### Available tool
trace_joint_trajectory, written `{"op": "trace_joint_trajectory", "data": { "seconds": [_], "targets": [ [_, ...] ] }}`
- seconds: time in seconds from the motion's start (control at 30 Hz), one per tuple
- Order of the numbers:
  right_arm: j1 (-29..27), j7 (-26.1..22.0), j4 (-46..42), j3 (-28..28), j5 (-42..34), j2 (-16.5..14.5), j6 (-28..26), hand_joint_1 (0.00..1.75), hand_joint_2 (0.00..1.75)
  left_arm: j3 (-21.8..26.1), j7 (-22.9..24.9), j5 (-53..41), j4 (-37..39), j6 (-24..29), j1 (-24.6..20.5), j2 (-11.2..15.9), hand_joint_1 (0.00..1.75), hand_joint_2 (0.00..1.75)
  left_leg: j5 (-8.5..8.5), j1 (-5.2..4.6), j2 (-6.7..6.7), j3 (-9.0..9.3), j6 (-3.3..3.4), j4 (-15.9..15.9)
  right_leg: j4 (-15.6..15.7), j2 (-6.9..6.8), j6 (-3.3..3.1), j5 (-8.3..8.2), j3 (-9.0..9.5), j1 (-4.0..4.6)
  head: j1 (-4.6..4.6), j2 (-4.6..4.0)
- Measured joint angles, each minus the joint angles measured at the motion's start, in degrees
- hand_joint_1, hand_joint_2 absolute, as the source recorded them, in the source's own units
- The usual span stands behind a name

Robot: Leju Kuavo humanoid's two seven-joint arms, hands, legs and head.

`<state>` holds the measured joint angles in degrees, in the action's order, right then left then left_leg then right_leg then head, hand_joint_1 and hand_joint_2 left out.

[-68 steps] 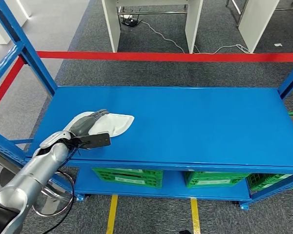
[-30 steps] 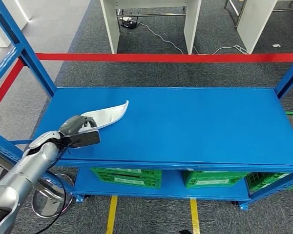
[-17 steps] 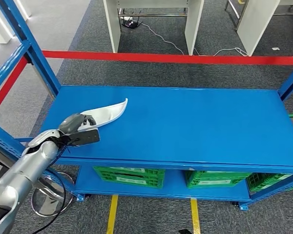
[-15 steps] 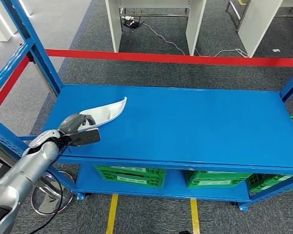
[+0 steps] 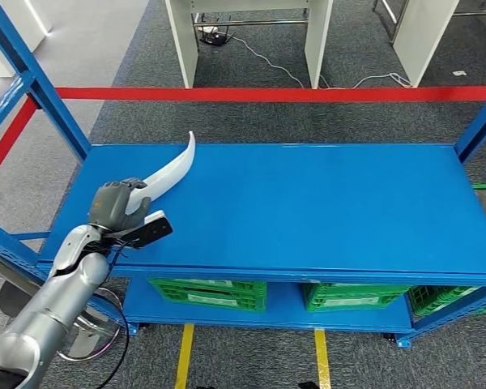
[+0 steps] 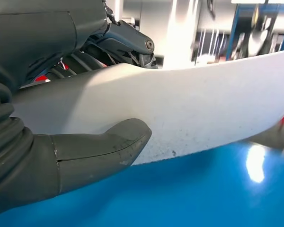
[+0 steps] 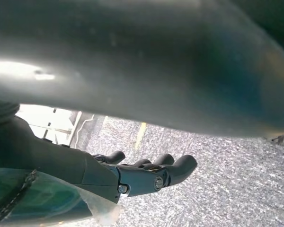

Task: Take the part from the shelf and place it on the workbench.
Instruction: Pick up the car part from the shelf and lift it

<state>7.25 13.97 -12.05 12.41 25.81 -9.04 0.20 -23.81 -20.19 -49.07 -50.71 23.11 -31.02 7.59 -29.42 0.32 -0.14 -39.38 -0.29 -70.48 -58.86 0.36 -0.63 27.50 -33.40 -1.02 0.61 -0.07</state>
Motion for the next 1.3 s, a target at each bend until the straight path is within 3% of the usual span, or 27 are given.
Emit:
{"op": "trace_joint_trajectory", "data": {
  "seconds": [0.07, 0.1, 0.2, 0.27, 0.3, 0.37, 0.4, 0.43, 0.47, 0.57, 0.63, 0.7, 0.77, 0.83, 0.9, 0.93, 0.97, 1.0, 1.07, 1.13, 1.23, 1.3],
  "targets": [
    [0.1, 0.0, 0.0, 0.2, 0.1, -0.1, -0.1, 0.0, 0.0, 0.5, -0.3, 0.5, -3.2, 1.2, 0.9, -1.4, 1.75, 1.75, 3.61, -0.21, -0.02, 3.07, 0.8, 7.3, 0.0, 0.0, 0.19, 0.15, 0.11, 0.15, -0.04, 0.0],
    [0.2, 0.0, 0.0, 0.3, 0.2, -0.1, -0.1, 0.0, 0.0, 0.7, -0.6, 0.6, -4.8, 2.0, 1.3, -2.1, 1.75, 1.75, 4.24, -0.35, -0.03, 4.07, 1.12, 9.7, 0.0, 0.01, 0.41, 0.17, 0.04, 0.22, -0.03, 0.0],
    [0.4, 0.0, 0.0, 0.5, 0.5, -0.2, 0.1, 0.0, 0.0, 0.7, -1.5, -1.1, -9.0, 5.8, 2.7, -4.6, 1.75, 1.75, 3.85, -0.39, -0.03, 4.69, 1.63, 11.6, 0.2, -0.01, 1.4, 0.1, -0.31, 0.31, -0.01, 0.0],
    [0.5, 0.0, 0.0, 0.6, 0.7, -0.1, 0.2, 0.0, 0.0, 0.5, -1.6, -2.9, -11.2, 8.3, 3.4, -6.0, 1.75, 1.75, 4.09, -0.07, -0.02, 4.98, 2.0, 12.3, -1.0, -0.1, 2.01, 1.17, -1.02, 0.33, -0.11, 0.0],
    [0.6, 0.0, 0.0, 0.6, 0.7, -0.1, 0.2, 0.0, 0.0, 0.3, -1.6, -3.5, -12.1, 9.1, 3.6, -6.7, 1.75, 1.75, 4.23, 0.07, 0.0, 5.13, 2.19, 12.6, -3.2, -0.12, 2.21, 2.49, -2.14, 0.34, -0.19, 0.0],
    [0.6, 0.0, 0.0, 0.7, 0.8, -0.1, 0.2, 0.0, 0.0, -0.2, -1.6, -4.0, -13.3, 9.7, 4.0, -7.6, 1.75, 1.75, 4.24, -0.05, 0.01, 5.13, 2.42, 12.6, -10.6, -0.14, 2.5, 5.77, -5.71, 0.33, -0.32, 0.0],
    [0.6, -0.1, 0.0, 0.8, 0.8, -0.1, 0.1, 0.0, 0.0, -0.3, -1.6, -4.1, -13.6, 9.8, 4.3, -7.9, 1.75, 1.75, 4.22, -0.12, 0.02, 5.13, 2.45, 12.6, -13.8, -0.15, 2.61, 6.7, -7.37, 0.33, -0.33, 0.0],
    [0.5, -0.1, 0.0, 0.8, 0.8, 0.0, 0.1, 0.0, 0.0, -0.5, -1.6, -4.2, -13.9, 9.8, 4.6, -8.2, 1.75, 1.75, 4.21, -0.18, 0.03, 5.15, 2.47, 12.6, -15.2, -0.15, 2.67, 6.63, -8.25, 0.34, -0.33, 0.0],
    [0.5, 0.0, 0.0, 0.9, 0.8, 0.0, 0.1, 0.0, 0.0, -0.5, -1.6, -4.2, -14.1, 9.8, 4.8, -8.3, 1.75, 1.75, 4.19, -0.22, 0.02, 5.16, 2.47, 12.5, -14.4, -0.15, 2.66, 5.42, -7.99, 0.34, -0.33, 0.0],
    [0.6, 0.1, 0.0, 0.9, 0.8, 0.0, 0.0, 0.0, 0.0, -0.6, -1.6, -4.3, -14.8, 9.8, 5.0, -8.6, 1.75, 1.75, 3.92, -0.35, -0.05, 5.08, 2.16, 12.1, -3.5, -0.19, 2.28, 0.22, -2.74, 0.38, -0.35, 0.0],
    [0.7, -0.1, -0.1, 0.9, 0.8, 0.1, -0.1, 0.0, 0.0, -0.6, -1.6, -4.3, -15.1, 10.0, 5.1, -8.7, 1.75, 1.75, 3.87, -0.55, -0.09, 4.81, 1.69, 11.8, 0.2, -0.12, 1.85, -0.45, -0.73, 0.46, -0.29, 0.0],
    [0.6, -0.3, -0.1, 0.9, 0.8, 0.1, -0.3, 0.0, 0.0, -0.8, -1.7, -4.3, -15.5, 10.5, 5.2, -8.9, 1.75, 1.75, 4.11, -0.56, -0.12, 4.69, 1.18, 11.7, 0.4, -0.03, 1.29, -0.63, -0.64, 0.53, -0.27, 0.0],
    [0.6, -0.1, 0.0, 1.0, 0.8, 0.1, -0.6, 0.0, 0.0, -1.1, -1.9, -4.6, -16.1, 11.6, 5.4, -9.1, 1.75, 1.75, 3.17, -0.47, -0.18, 4.46, 0.59, 10.8, 0.6, -0.14, 0.67, -1.08, -0.61, 0.31, -0.2, 0.0],
    [0.7, 0.1, -0.1, 1.0, 0.9, 0.1, -0.8, 0.0, 0.0, -1.7, -1.9, -4.9, -17.0, 13.0, 5.5, -9.4, 1.75, 1.75, -0.25, -0.25, -0.2, 2.99, -0.05, 6.3, 0.7, -0.29, 0.3, -1.38, -0.57, 0.07, 0.07, 0.0],
    [0.8, 0.1, -0.1, 1.0, 1.1, 0.1, -0.9, 0.0, 0.0, -2.4, -1.8, -5.0, -18.2, 14.4, 6.1, -9.6, 1.75, 1.75, -3.91, 0.0, -0.16, 0.75, -0.48, -0.5, 0.7, -0.35, 0.22, -1.47, -0.66, 0.06, 0.24, 0.0],
    [0.8, 0.1, -0.1, 1.1, 1.4, 0.1, -0.9, 0.0, 0.0, -2.8, -1.7, -4.7, -19.1, 15.0, 6.9, -9.6, 1.75, 1.75, -4.58, 0.05, -0.15, 0.27, -0.55, -2.6, 0.7, -0.38, 0.22, -1.52, -0.71, 0.07, 0.24, 0.0],
    [0.8, 0.1, -0.1, 1.1, 1.8, 0.1, -0.8, 0.0, 0.0, -3.1, -1.7, -4.1, -20.3, 15.5, 7.8, -9.6, 1.75, 1.75, -4.22, 0.07, -0.15, 0.64, -0.51, -2.7, 0.7, -0.37, 0.23, -1.59, -0.77, 0.07, 0.24, 0.0],
    [0.8, 0.1, -0.1, 1.1, 2.3, 0.1, -0.8, 0.0, 0.0, -3.3, -1.8, -3.2, -21.6, 15.9, 9.0, -9.6, 1.75, 1.75, -2.9, 0.05, -0.15, 1.99, -0.35, -0.7, 0.7, -0.33, 0.28, -1.68, -0.82, 0.08, 0.25, 0.0],
    [0.7, 0.1, -0.1, 1.1, 3.4, 0.1, -0.9, 0.0, 0.0, -3.4, -3.2, 0.0, -24.7, 16.4, 11.3, -9.6, 1.75, 1.75, 0.24, -0.11, -0.15, 6.14, 0.24, 6.7, 0.7, -0.26, 0.54, -1.89, -0.93, 0.19, 0.23, 0.0],
    [0.7, 0.2, -0.1, 1.1, 3.8, 0.1, -1.4, 0.0, 0.0, -3.3, -5.8, 5.0, -27.2, 16.6, 13.2, -9.6, 1.75, 1.75, 1.46, -0.4, -0.18, 8.43, 0.79, 11.5, 0.6, -0.31, 1.09, -2.24, -1.25, 0.3, 0.2, 0.0],
    [0.0, 0.0, -0.1, 1.3, 3.6, 0.2, -3.0, 0.0, 0.0, -2.6, -9.4, 12.1, -30.1, 16.7, 16.5, -9.8, 1.75, 1.75, 2.05, -0.53, -0.16, 8.11, 1.62, 12.4, 0.6, -0.4, 2.21, -2.67, -1.8, 0.22, 0.18, 0.0],
    [-0.8, -0.1, 0.0, 1.6, 3.5, 0.4, -4.1, 0.0, 0.0, -1.9, -10.8, 14.3, -31.7, 16.8, 18.2, -10.1, 1.75, 1.75, 3.1, -0.3, -0.02, 7.45, 2.52, 13.0, -1.4, -0.35, 2.79, -0.24, -2.99, 0.24, -0.04, 0.0]
  ]
}}
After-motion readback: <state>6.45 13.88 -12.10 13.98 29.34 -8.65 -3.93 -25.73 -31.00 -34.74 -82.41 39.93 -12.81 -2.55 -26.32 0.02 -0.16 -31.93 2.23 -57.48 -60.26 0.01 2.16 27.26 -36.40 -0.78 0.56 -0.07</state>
